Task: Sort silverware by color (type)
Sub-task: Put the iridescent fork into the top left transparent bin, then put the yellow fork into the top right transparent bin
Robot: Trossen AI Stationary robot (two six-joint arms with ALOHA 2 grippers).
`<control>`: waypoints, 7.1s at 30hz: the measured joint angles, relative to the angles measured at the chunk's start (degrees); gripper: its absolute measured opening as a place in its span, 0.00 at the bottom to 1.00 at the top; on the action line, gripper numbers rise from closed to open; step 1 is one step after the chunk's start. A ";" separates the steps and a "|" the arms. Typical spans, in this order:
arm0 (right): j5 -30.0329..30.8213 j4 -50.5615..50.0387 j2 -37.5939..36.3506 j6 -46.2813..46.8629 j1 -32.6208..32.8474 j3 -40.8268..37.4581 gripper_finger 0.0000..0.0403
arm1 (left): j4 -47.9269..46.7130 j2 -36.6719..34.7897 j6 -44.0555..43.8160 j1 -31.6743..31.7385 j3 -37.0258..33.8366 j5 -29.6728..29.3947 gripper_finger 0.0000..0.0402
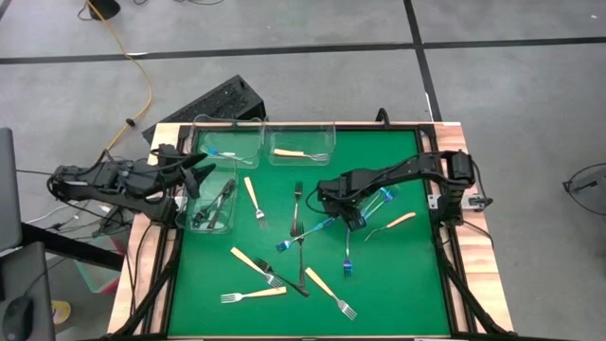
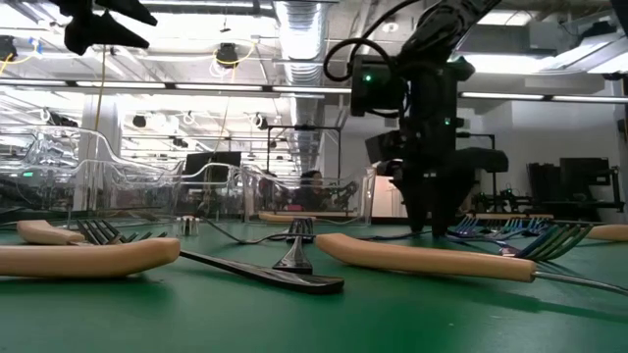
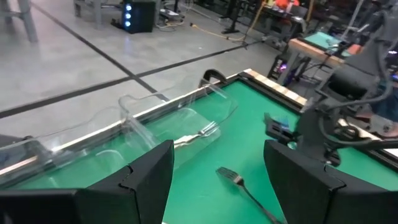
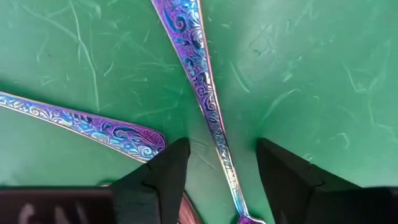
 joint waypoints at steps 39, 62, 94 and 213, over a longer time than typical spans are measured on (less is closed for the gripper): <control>-15.45 25.10 -16.00 15.66 -8.96 7.06 0.02 | -1.31 0.00 -2.38 0.00 0.01 -0.58 0.58; -18.02 62.13 9.03 30.27 -13.55 33.54 0.02 | -1.34 -0.02 -2.21 0.00 0.01 -1.65 0.58; -12.53 45.93 41.88 27.17 -16.35 68.29 0.02 | -3.91 -0.04 -3.10 -0.01 0.01 -4.60 0.58; -11.94 -33.07 9.93 4.84 -7.42 68.83 0.45 | -7.49 -0.04 -4.71 -0.01 0.00 -7.36 0.58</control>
